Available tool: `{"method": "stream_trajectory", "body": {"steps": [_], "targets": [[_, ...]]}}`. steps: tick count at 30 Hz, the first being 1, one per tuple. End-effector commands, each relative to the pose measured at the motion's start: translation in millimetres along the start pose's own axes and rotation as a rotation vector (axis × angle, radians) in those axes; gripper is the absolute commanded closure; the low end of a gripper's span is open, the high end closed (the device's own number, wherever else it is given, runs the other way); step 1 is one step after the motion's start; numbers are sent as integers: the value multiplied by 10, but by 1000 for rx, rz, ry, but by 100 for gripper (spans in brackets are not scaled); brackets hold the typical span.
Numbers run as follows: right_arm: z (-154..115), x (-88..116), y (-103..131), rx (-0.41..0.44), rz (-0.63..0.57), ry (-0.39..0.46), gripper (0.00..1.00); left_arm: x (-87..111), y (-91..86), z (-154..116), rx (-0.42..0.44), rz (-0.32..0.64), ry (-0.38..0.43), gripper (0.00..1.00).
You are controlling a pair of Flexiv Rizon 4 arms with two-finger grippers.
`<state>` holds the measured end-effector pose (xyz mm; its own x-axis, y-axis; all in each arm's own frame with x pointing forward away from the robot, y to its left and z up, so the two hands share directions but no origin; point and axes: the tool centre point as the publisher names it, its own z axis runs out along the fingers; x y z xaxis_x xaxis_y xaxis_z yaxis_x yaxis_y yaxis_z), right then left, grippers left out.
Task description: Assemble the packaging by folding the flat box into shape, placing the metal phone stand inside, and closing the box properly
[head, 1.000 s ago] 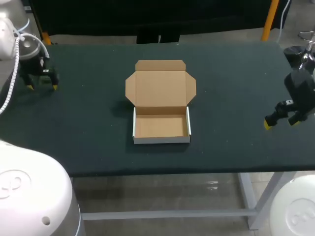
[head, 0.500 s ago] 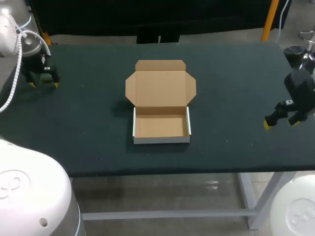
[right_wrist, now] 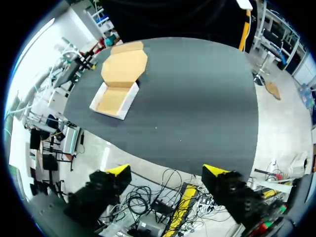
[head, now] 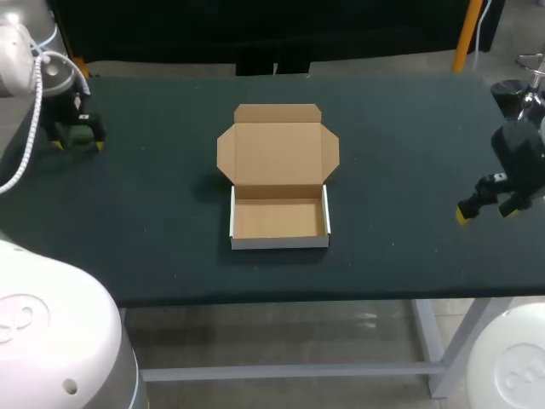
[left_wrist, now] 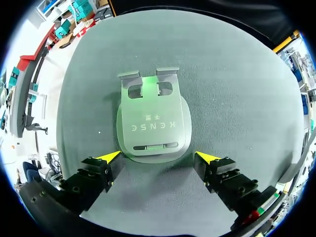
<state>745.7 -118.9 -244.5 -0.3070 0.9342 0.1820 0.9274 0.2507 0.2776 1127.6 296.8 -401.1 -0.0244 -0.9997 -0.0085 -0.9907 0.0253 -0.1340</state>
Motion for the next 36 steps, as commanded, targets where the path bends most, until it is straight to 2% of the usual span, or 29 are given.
{"method": "stream_trajectory", "body": {"steps": [1, 36], "targets": [[9, 58, -80, -14, -1, -22, 0, 4, -64, 10, -7, 1, -5, 0], [9, 58, -80, -14, -1, -22, 0, -7, -295, 25, 2, 3, -15, 0]]}}
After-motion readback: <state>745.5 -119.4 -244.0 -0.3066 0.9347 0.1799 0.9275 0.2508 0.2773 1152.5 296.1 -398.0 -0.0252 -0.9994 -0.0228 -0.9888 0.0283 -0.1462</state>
